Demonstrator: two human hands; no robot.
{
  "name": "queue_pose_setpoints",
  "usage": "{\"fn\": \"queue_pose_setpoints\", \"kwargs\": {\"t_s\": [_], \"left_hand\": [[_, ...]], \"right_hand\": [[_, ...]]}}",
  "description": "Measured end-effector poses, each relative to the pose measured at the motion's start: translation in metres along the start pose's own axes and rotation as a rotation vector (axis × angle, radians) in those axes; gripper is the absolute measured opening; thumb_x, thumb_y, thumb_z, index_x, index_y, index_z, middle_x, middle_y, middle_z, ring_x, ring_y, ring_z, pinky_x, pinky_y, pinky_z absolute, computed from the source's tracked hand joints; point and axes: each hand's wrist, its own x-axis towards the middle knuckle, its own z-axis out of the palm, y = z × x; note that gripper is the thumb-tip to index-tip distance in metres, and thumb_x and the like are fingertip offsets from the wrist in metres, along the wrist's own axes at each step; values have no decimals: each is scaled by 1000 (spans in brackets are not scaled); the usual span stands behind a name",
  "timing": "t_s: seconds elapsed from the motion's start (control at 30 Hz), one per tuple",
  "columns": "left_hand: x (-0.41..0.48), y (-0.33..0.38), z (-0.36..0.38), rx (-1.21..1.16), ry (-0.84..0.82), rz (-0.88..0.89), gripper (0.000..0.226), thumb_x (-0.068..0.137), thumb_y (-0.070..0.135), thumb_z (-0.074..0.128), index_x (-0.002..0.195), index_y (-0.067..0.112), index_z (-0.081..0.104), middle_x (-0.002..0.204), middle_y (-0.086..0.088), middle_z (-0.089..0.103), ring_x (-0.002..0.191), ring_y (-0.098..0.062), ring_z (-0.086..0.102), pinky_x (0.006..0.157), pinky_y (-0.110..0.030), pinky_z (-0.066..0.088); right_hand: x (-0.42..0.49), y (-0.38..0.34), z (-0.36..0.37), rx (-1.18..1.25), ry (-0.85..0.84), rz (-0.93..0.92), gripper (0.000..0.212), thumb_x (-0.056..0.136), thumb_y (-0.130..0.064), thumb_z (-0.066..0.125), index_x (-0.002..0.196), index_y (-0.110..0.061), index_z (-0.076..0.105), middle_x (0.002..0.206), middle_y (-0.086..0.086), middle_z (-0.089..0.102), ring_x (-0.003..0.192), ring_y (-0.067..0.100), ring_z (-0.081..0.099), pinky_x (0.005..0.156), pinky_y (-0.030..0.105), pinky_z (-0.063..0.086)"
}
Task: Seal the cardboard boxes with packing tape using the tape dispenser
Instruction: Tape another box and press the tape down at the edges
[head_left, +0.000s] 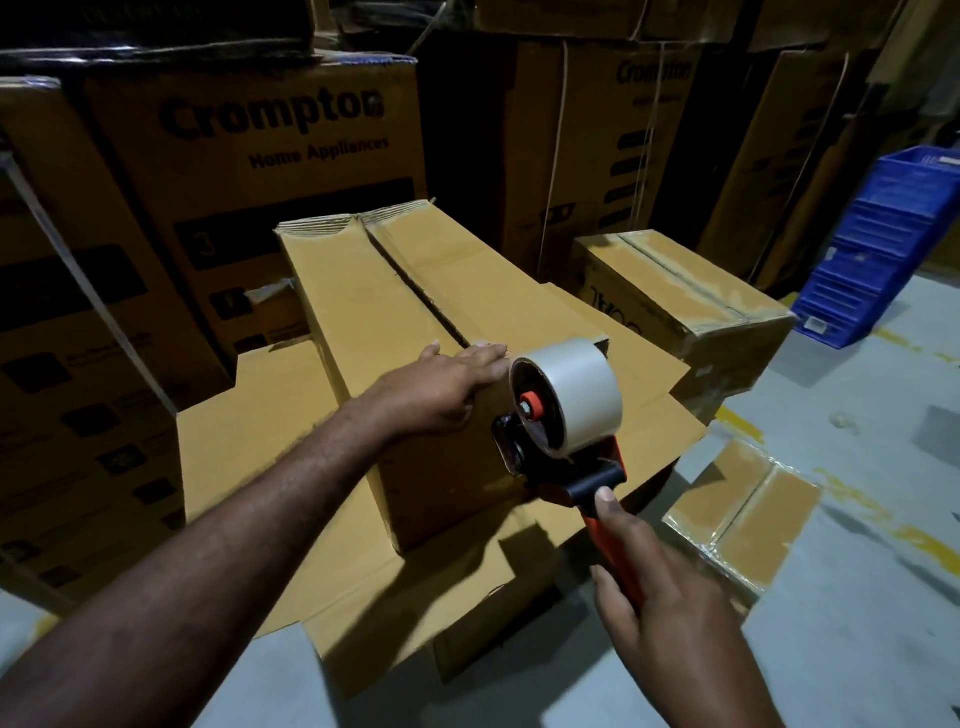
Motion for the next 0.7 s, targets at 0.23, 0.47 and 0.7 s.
{"fn": "queue_pose_setpoints", "kwargs": {"t_s": [0.23,0.47,0.7], "left_hand": [[-3,12,-4,-68,-21,-63,65,97,3,44,156,27,32,169,6,10,154,-13,13,123,-49,-3],[6,41,5,-37,218,-244,19,93,12,62,109,23,62,102,-5,63,101,-30,62,87,-40,52],[-1,40,16,-61,409,-284,10,95,25,64,98,26,73,85,1,71,76,-16,62,55,-27,40]], "right_hand": [[0,6,9,-19,-86,7,84,84,-26,75,149,-47,27,101,-9,68,78,-3,49,66,10,37],[13,6,19,-4,-129,75,74,95,-36,58,150,-50,12,118,-9,63,93,0,49,78,19,45],[21,8,36,218,-270,367,62,94,-41,60,148,-47,29,111,-6,63,81,3,58,62,20,48]]}}
